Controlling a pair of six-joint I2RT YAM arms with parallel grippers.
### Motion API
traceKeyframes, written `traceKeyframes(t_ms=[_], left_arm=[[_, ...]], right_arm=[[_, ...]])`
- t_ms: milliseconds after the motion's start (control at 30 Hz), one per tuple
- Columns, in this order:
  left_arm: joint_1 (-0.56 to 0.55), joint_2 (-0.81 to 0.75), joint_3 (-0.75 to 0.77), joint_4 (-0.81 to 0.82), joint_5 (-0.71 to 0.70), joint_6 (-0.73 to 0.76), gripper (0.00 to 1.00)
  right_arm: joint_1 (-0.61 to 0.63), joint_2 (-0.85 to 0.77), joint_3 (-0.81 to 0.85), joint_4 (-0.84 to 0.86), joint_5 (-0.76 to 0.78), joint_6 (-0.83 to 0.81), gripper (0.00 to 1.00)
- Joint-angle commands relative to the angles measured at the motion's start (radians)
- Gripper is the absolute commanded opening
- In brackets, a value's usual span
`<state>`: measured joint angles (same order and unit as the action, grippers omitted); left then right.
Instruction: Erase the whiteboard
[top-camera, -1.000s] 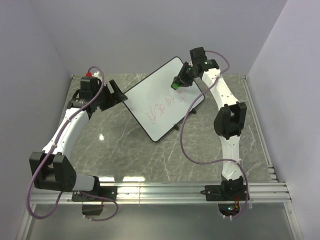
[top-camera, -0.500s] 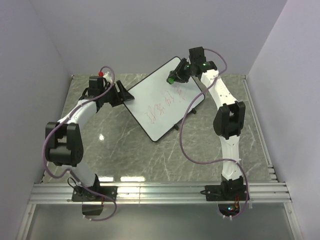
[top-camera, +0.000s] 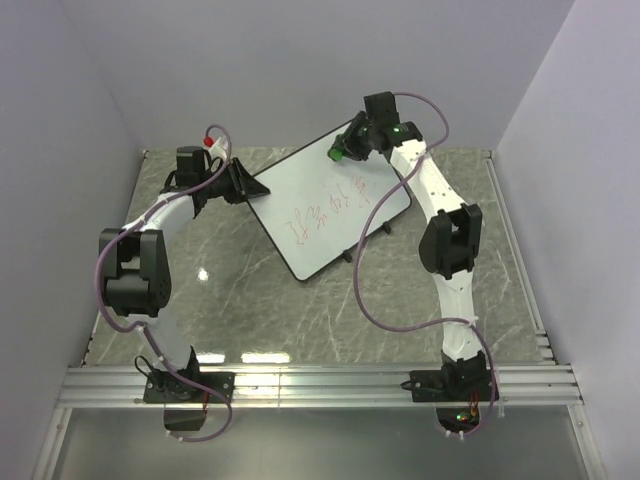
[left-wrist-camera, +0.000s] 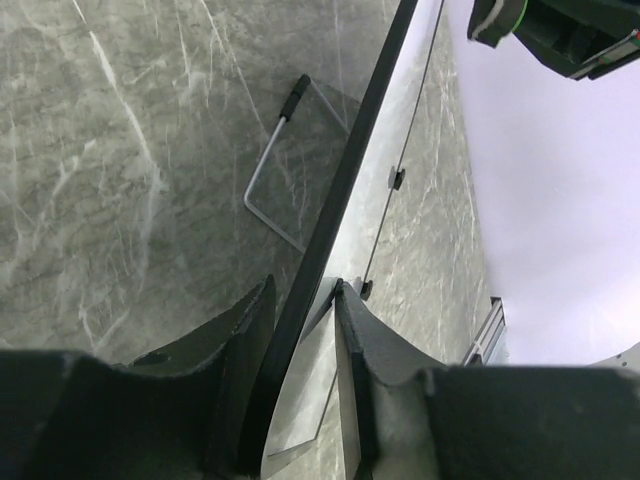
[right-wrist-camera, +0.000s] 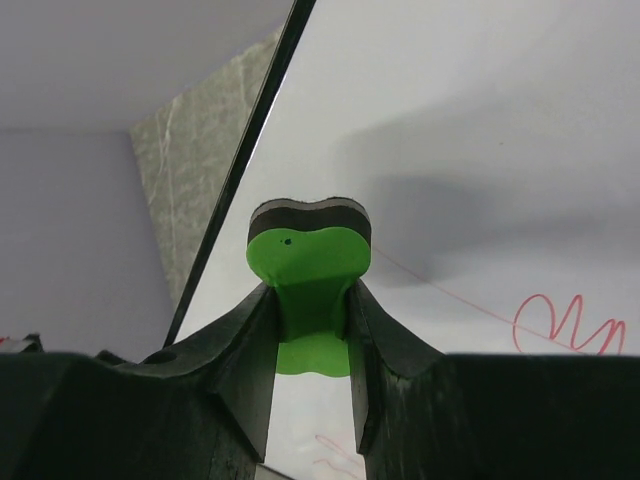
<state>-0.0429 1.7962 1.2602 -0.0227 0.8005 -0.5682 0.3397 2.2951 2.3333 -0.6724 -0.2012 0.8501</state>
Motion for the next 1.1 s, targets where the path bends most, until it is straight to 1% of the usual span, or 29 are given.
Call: traceKeyframes(t_ms=[0,133,167,200,233,367,400,467,567,667,767,800,867,900,967,1000,1067], left_arm=[[-0.012,-0.021,-0.004,-0.023,-0.050,0.068,0.00],[-0.023,-0.040,-0.005,-0.046,-0.073,0.111,0.00],[-0.034,-0.043,-0.001,-0.052,-0.079,0.119,0.00],[-0.041,-0.041,0.004,-0.059,-0.087,0.128,0.00],[-0.048,-0.038,0.010,-0.078,-0.101,0.145,0.00],[-0.097,-0.034,0.047,-0.120,-0.138,0.182,0.00],[-0.103,-0.034,0.051,-0.126,-0.142,0.189,0.00],[-0.121,-0.034,0.059,-0.146,-0.164,0.205,0.00],[-0.135,-0.037,0.050,-0.154,-0.182,0.215,0.00],[-0.137,-0.041,0.041,-0.149,-0.184,0.211,0.00],[-0.137,-0.046,0.045,-0.157,-0.193,0.214,0.00],[-0.137,-0.044,0.045,-0.157,-0.201,0.214,0.00],[-0.137,-0.047,0.048,-0.161,-0.205,0.218,0.00],[-0.137,-0.049,0.050,-0.163,-0.214,0.221,0.00],[-0.138,-0.052,0.051,-0.174,-0.225,0.231,0.00],[-0.137,-0.055,0.051,-0.178,-0.234,0.232,0.00],[-0.137,-0.066,0.044,-0.178,-0.241,0.234,0.00]], right_arm=[[0.013,0.007,0.054,0.014,0.117,0.021,0.00],[0.016,0.043,0.113,-0.016,0.190,0.027,0.00],[0.015,0.059,0.144,-0.039,0.200,0.027,0.00],[0.016,0.096,0.209,-0.093,0.224,0.027,0.00],[0.015,0.108,0.225,-0.108,0.226,0.027,0.00],[0.024,0.115,0.173,-0.131,0.204,0.029,0.00],[0.027,0.127,0.178,-0.159,0.204,0.017,0.00],[0.042,0.142,0.189,-0.196,0.207,0.001,0.00],[0.058,0.148,0.153,-0.222,0.204,-0.025,0.00],[0.067,0.124,0.065,-0.222,0.184,-0.052,0.00],[0.071,0.070,-0.108,-0.182,0.169,-0.078,0.00],[0.068,0.029,-0.224,-0.133,0.145,-0.085,0.00],[0.067,-0.014,-0.339,-0.086,0.132,-0.086,0.00],[0.064,-0.057,-0.444,-0.043,0.126,-0.085,0.00],[0.056,-0.103,-0.547,0.003,0.121,-0.089,0.00],[0.052,-0.140,-0.631,0.032,0.123,-0.094,0.00],[0.039,-0.181,-0.704,0.059,0.121,-0.094,0.00]])
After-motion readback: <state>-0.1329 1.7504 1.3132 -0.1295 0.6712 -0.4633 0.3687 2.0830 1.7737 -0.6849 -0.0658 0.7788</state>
